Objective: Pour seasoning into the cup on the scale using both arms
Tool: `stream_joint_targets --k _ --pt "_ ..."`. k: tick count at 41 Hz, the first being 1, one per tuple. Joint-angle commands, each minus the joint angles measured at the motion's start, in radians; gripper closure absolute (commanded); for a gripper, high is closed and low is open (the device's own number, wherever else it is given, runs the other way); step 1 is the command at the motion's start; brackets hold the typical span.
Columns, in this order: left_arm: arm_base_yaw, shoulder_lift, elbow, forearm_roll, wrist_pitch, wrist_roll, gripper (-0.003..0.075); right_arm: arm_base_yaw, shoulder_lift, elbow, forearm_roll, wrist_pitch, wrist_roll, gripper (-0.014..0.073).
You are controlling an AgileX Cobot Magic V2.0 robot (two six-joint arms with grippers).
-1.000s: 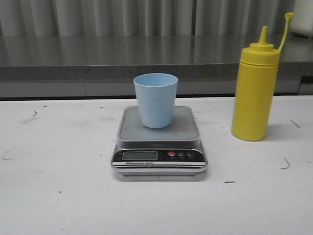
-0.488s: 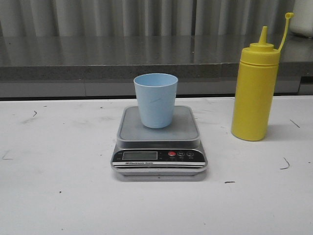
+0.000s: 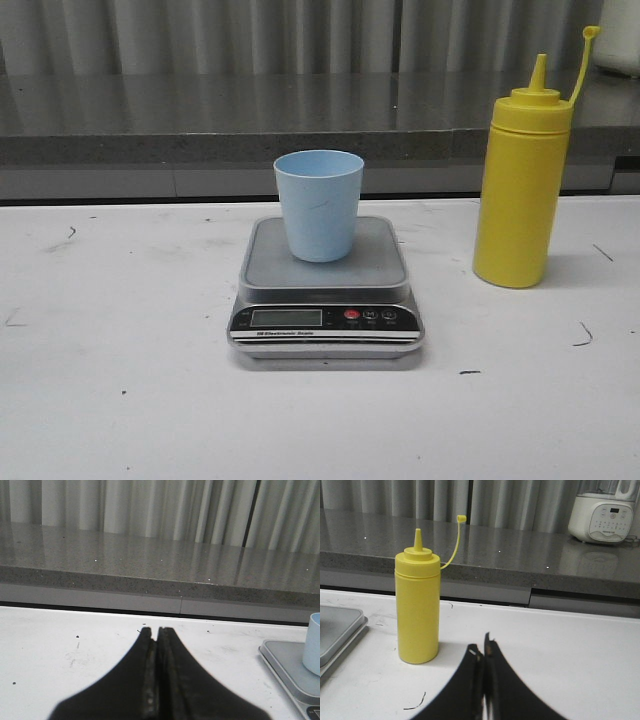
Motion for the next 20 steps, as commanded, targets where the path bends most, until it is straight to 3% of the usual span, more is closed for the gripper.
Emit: stream_joint_targets --k 1,6,20 --pt "-0.001 -0.017 0.024 -0.008 -0.08 -0.006 0.074 -0.004 -0.017 -0.006 0.029 -0.092 -0.003 0.0662" --pt "-0.001 -0.017 0.024 -0.008 -0.08 -0.006 0.074 -0.004 -0.017 -0.006 0.092 -0.09 -0.003 0.0662" --pt "-0.001 -0.017 0.024 -0.008 -0.08 -0.006 0.074 -0.004 -0.017 -0.006 0.092 -0.087 -0.003 0.0662"
